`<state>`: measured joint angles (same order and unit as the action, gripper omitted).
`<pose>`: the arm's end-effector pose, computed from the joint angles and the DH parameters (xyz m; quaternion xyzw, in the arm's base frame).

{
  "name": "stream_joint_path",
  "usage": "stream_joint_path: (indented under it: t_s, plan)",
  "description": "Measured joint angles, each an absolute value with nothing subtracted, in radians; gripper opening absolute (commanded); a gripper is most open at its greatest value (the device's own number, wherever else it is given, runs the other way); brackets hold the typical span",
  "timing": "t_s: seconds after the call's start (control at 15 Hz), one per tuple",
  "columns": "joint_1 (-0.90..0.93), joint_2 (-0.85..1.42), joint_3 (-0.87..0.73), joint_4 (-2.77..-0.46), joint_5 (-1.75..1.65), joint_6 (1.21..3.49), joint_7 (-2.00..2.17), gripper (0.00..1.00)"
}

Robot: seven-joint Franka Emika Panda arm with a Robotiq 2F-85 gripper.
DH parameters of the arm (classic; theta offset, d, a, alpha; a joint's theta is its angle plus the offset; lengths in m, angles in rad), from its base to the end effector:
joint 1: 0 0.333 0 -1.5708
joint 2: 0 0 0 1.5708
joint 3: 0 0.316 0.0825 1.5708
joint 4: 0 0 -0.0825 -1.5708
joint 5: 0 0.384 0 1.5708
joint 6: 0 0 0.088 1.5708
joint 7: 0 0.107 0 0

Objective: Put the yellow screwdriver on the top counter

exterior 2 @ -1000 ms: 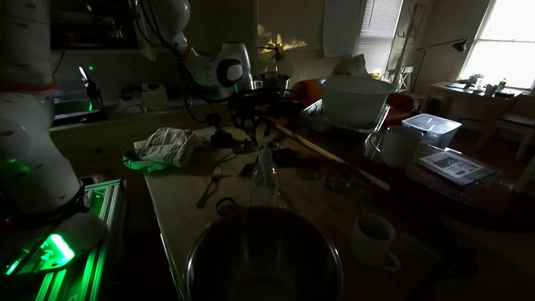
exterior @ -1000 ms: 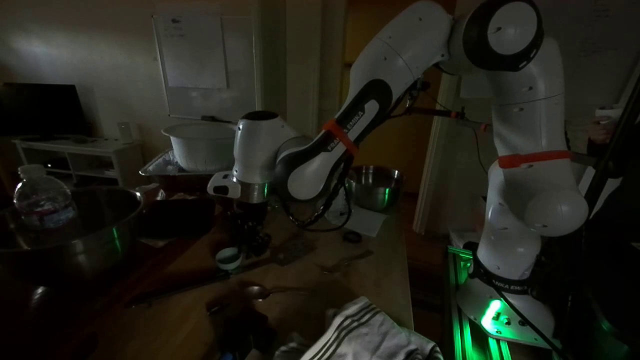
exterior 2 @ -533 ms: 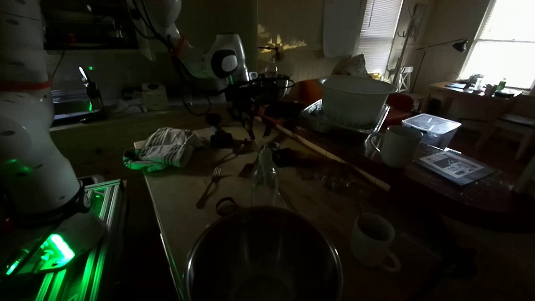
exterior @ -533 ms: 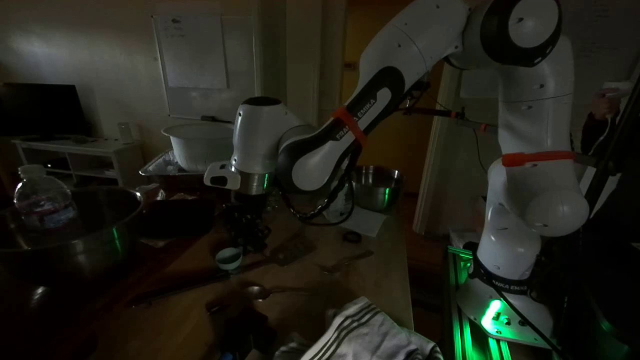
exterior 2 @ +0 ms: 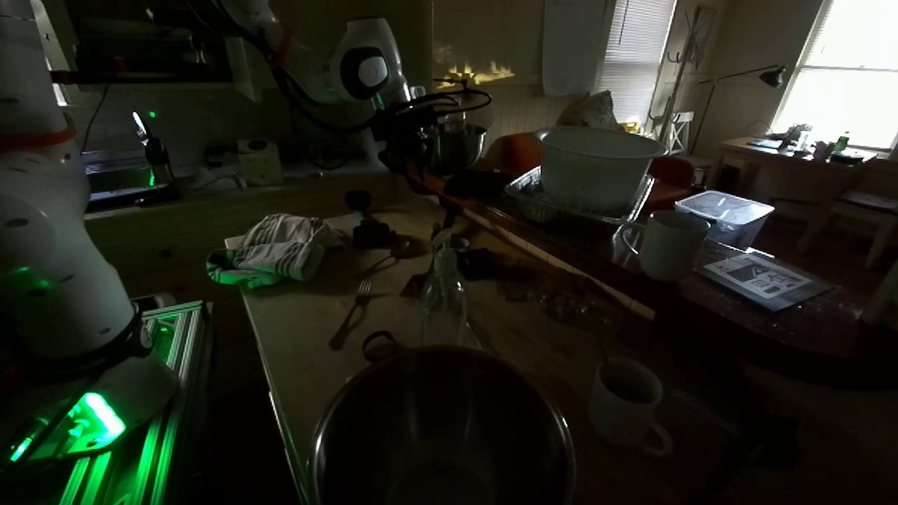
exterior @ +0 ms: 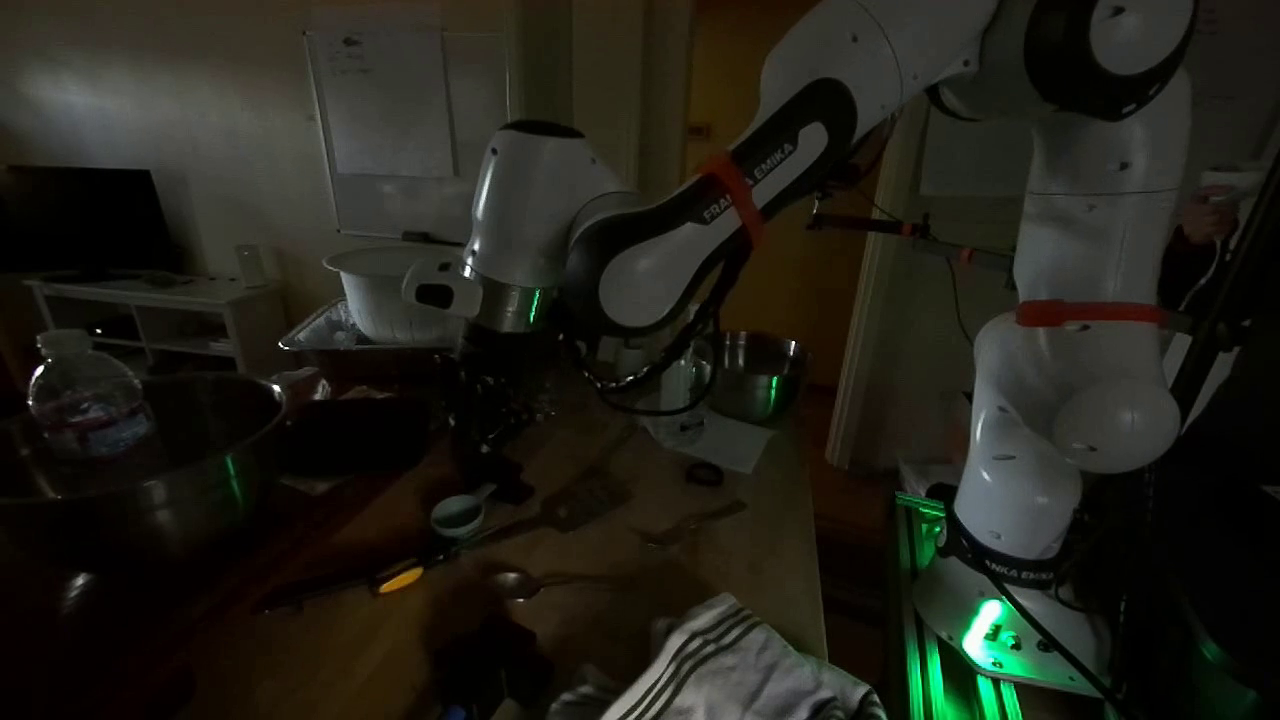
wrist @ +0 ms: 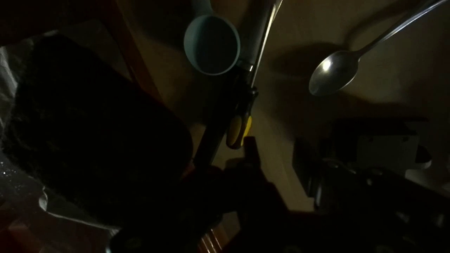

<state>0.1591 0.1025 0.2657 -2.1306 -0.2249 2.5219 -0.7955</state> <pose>0.5308 0.2398 0.3922 0.7617 0.6280 0.1314 0.0904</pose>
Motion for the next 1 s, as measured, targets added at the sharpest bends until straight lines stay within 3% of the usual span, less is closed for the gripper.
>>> stream_joint_path:
  t_s: [0.07,0.13,0.27,0.67,1.0]
  plan:
    - [0.163,0.098,0.266,-2.130,-0.225,2.505,-0.798,0.12]
    - [0.166,0.097,0.265,-2.130,-0.225,2.483,-0.807,0.57]
    - [0.172,0.106,0.265,-2.133,-0.229,2.441,-0.826,0.54]
    - [0.183,0.213,0.236,-2.194,-0.360,2.576,-0.690,0.97]
    - [0.220,0.349,0.216,-2.173,-0.425,2.670,-0.544,1.00]
